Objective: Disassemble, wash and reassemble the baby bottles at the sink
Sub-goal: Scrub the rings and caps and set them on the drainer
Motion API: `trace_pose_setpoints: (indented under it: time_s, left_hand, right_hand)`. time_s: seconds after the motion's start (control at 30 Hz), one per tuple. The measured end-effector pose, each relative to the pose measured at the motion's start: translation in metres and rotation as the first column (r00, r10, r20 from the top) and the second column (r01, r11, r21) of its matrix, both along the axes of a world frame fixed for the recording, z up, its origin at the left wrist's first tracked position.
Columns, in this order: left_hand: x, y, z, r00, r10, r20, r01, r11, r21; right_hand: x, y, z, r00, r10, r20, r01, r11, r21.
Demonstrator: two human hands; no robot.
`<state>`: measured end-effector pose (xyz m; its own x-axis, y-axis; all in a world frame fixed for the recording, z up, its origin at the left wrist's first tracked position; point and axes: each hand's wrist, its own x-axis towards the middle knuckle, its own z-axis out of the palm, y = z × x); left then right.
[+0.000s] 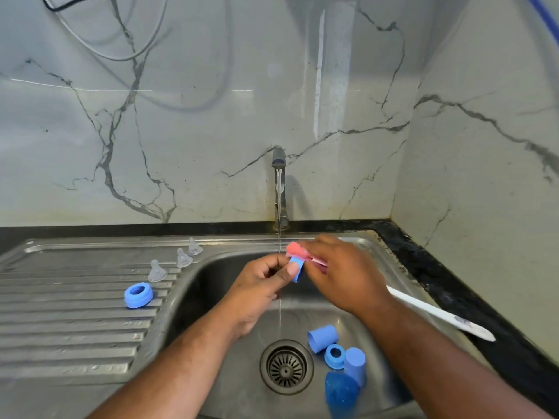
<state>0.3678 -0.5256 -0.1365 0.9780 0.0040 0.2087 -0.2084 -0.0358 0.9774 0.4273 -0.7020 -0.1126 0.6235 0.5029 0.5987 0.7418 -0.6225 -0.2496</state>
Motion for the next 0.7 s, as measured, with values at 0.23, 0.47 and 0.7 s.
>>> trace_pose_setpoints:
  time_s: [0.23, 0.47, 0.7]
  left_hand:
    - [0.001, -0.006, 0.001, 1.0, 0.009, 0.025, -0.009, 1.0, -0.006]
    - [0.001, 0.002, -0.002, 0.999, -0.04, 0.023, 0.041, 0.999, -0.027]
    - [0.0, -0.006, 0.002, 0.994, -0.003, -0.114, -0.003, 0.999, -0.053]
  right_hand:
    - [0.003, -0.008, 0.004, 0.999, -0.041, -0.003, 0.041, 0.998, 0.045]
    - [0.008, -0.006, 0.005, 0.973, 0.032, -0.228, -0.01, 0.995, 0.101]
    - [0.004, -0.009, 0.005, 0.996, -0.065, 0.06, 0.067, 0.997, -0.039]
